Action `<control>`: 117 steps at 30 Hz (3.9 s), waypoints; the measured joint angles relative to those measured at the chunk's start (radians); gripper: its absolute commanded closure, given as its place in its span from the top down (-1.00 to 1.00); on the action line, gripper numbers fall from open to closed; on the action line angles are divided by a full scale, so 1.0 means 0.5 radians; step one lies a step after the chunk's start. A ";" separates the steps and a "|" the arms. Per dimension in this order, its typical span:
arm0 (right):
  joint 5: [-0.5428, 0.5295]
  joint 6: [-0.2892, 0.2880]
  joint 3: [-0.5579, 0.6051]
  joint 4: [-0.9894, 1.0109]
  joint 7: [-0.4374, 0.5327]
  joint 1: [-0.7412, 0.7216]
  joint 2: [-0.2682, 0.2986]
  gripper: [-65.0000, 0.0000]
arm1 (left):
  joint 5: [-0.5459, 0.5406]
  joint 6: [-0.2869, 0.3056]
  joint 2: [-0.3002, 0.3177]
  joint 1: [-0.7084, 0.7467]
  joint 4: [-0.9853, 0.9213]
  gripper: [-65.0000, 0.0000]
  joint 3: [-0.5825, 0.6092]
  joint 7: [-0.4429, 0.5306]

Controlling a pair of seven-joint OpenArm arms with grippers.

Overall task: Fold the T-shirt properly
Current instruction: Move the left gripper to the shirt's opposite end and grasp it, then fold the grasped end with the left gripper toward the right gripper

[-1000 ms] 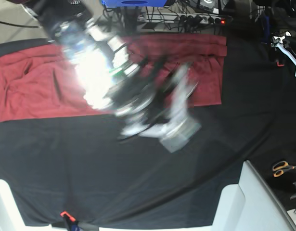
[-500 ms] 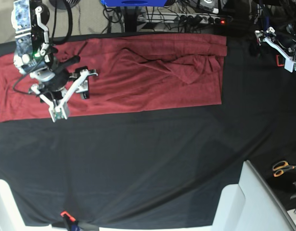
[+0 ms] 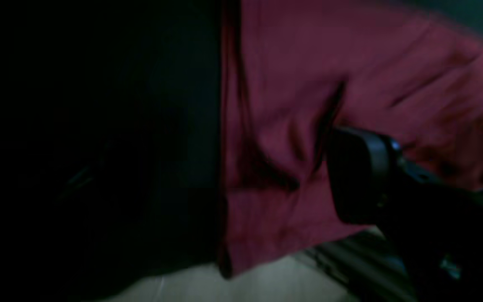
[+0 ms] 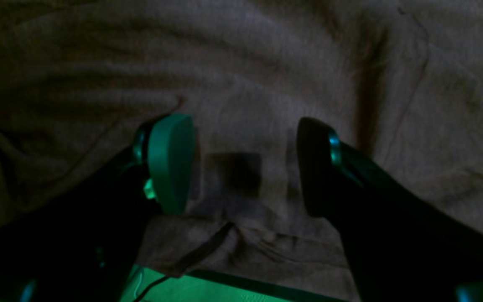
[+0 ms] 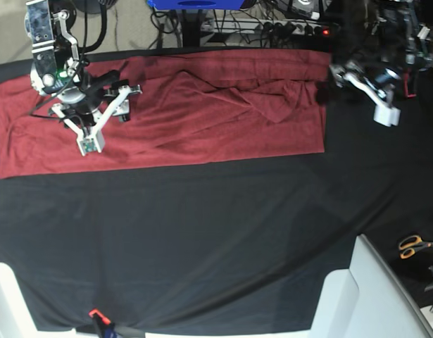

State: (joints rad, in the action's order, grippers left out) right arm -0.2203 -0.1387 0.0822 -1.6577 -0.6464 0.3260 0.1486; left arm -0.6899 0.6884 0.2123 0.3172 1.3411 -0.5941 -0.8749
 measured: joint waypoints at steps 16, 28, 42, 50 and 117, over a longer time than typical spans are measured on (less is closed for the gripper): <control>0.000 0.000 0.001 0.007 0.001 0.010 -0.001 0.14 | 0.118 0.035 -0.129 -0.103 -0.046 0.91 0.323 0.114; 0.000 0.000 0.001 0.007 0.001 0.016 -0.001 0.14 | 0.099 0.046 -0.119 -0.153 -0.324 -0.79 0.315 0.259; 0.001 0.000 0.000 0.008 0.001 0.046 0.000 0.14 | 0.189 0.031 0.157 -0.330 -0.364 -1.00 0.181 0.139; -0.002 0.000 0.000 0.006 0.002 0.065 -0.002 0.14 | 0.454 0.003 0.305 -0.061 0.131 -1.00 0.149 0.134; -0.008 0.000 -0.013 0.005 0.002 0.092 -0.006 0.14 | 0.838 -0.511 -0.552 -0.550 0.237 -0.70 1.495 -0.085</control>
State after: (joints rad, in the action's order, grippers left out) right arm -0.2241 -0.1387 0.0757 -1.6554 -0.6456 0.3717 0.1455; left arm -0.2710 0.4328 -0.0635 0.0422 1.4593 0.1535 -0.9173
